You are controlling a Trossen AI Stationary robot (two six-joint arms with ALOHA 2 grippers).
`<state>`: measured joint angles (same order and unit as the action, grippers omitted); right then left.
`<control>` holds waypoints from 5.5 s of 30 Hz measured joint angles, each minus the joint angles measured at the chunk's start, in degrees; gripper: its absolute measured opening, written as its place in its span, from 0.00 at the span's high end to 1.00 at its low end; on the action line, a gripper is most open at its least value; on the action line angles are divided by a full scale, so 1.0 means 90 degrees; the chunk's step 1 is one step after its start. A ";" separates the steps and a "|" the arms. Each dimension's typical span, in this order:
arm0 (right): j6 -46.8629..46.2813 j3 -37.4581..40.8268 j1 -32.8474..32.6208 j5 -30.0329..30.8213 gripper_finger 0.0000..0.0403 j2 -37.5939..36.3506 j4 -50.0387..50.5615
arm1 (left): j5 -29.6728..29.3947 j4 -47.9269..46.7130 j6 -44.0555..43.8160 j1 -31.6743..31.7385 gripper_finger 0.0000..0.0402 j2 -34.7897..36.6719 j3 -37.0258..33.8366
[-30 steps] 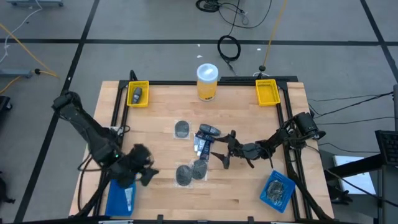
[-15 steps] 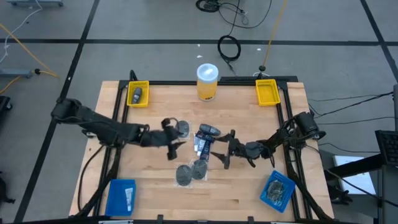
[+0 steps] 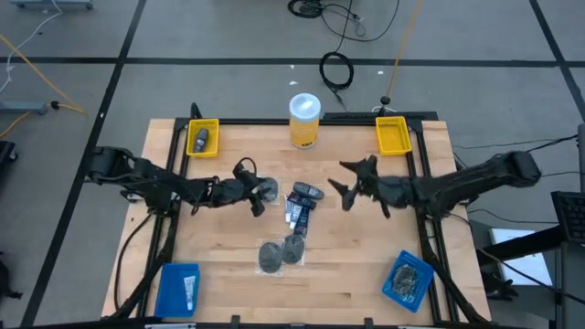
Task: Pick & Place Travel size toiletries
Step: Put the blue shaving cream into the right yellow bin
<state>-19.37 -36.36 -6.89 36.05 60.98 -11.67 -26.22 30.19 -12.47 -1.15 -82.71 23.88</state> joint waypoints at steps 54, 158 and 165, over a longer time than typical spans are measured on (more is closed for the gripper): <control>0.3762 -0.3266 0.0849 -0.5498 0.37 0.5197 0.0755 | 0.1244 0.0336 -0.0664 0.2319 0.61 -0.0336 -0.0005; -0.0338 0.0331 0.0348 -0.1312 0.70 0.1980 0.0021 | 0.1546 0.0154 -0.0483 0.2001 0.61 -0.0333 -0.0003; -0.1979 0.1392 0.0669 0.1135 0.69 -0.0623 0.1414 | 0.1531 0.0194 -0.0466 0.1955 0.61 -0.0333 -0.0001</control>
<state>-37.18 -23.83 -0.87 46.27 55.37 1.05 -12.45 31.93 -16.67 16.45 -85.71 23.88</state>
